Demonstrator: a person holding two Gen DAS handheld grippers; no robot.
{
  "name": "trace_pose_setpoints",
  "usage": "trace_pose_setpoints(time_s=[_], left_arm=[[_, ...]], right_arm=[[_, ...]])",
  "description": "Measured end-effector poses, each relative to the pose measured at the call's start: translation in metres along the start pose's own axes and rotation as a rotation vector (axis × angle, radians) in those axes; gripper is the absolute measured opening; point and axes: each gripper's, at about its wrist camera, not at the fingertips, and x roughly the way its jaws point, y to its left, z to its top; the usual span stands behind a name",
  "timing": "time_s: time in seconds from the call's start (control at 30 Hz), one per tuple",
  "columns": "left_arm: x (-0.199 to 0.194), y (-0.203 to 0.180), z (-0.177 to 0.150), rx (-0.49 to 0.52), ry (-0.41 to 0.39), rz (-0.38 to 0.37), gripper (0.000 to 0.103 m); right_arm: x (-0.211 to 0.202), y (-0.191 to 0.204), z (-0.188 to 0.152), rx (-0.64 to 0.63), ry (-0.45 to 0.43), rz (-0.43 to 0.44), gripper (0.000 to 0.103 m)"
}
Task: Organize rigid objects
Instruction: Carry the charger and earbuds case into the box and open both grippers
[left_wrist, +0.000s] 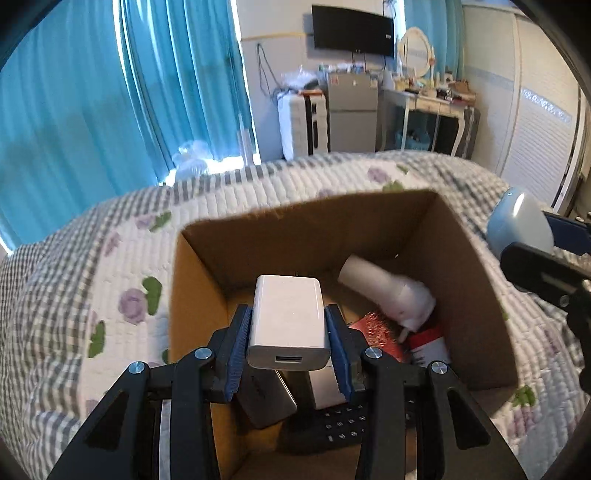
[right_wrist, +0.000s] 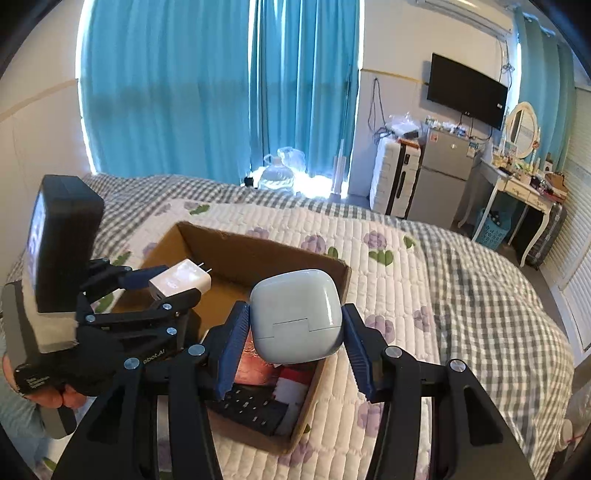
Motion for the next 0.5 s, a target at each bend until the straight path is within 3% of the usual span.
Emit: trace_pose_setpoints(time_s=[0.07, 0.13, 0.2, 0.5], left_arm=[[0.008, -0.001, -0.002, 0.01, 0.01, 0.001, 0.041], [0.008, -0.003, -0.005, 0.031, -0.002, 0.018, 0.048], [0.005, -0.003, -0.006, 0.04, -0.021, 0.039, 0.07], [-0.032, 0.017, 0.006, -0.023, -0.09, 0.048, 0.071]], right_arm=[[0.012, -0.005, -0.003, 0.002, 0.016, 0.009, 0.05], [0.018, -0.008, -0.008, 0.001, 0.023, 0.011, 0.05], [0.024, -0.012, -0.012, 0.009, 0.031, 0.009, 0.05], [0.019, -0.011, -0.011, 0.027, 0.033, 0.01, 0.05]])
